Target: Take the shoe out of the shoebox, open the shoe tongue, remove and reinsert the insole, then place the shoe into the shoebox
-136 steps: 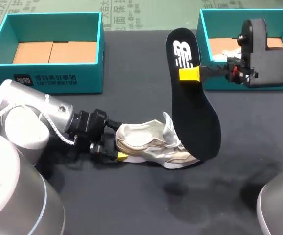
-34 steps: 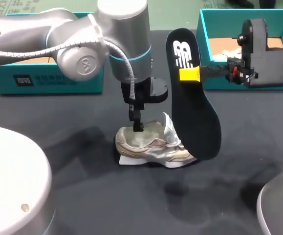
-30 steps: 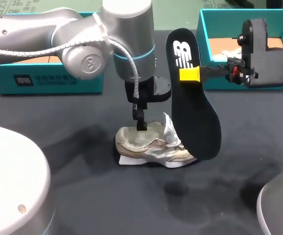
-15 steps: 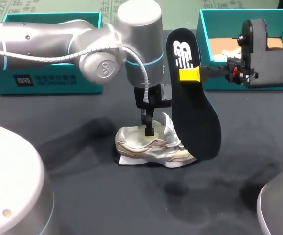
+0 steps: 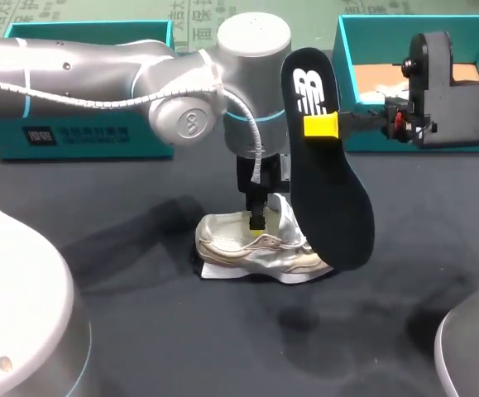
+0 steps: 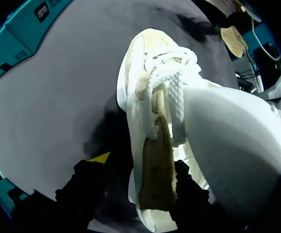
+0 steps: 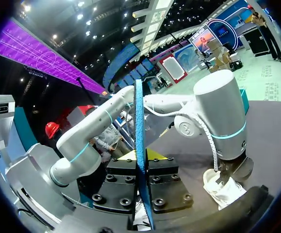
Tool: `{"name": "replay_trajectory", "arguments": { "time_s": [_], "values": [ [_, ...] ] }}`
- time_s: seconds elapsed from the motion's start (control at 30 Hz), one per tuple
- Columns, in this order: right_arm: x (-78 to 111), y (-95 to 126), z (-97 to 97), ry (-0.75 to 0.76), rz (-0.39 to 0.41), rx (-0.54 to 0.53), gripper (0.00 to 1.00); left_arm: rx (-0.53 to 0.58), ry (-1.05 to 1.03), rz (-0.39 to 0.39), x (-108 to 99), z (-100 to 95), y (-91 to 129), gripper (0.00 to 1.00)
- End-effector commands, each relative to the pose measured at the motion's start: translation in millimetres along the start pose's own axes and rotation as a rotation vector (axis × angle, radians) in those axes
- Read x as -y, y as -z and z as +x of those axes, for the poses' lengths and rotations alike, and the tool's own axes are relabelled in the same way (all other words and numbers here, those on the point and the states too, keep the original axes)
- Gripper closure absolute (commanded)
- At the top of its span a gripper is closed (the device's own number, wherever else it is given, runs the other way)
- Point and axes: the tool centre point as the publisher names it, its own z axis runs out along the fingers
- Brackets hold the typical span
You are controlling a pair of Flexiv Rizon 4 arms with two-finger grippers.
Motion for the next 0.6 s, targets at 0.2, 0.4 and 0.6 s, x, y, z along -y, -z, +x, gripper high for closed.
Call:
{"name": "replay_trajectory", "arguments": {
  "time_s": [0.2, 0.4, 0.6],
  "values": [
    [0.2, -2, -1.0, -0.001, 0.0, 0.0, 1.0, -0.01, -0.015, 0.017, -7, 4.2, 3, 1.0],
    [0.2, -2, -1.0, -0.001, 0.0, 0.0, 1.0, -0.027, -0.113, 0.05, -10, 9.4, 22, 1.0],
    [0.2, -2, -1.0, -0.001, 0.0, 0.0, 1.0, -0.013, -0.279, 0.061, -9, 12.8, 45, 1.0]
  ]
}}
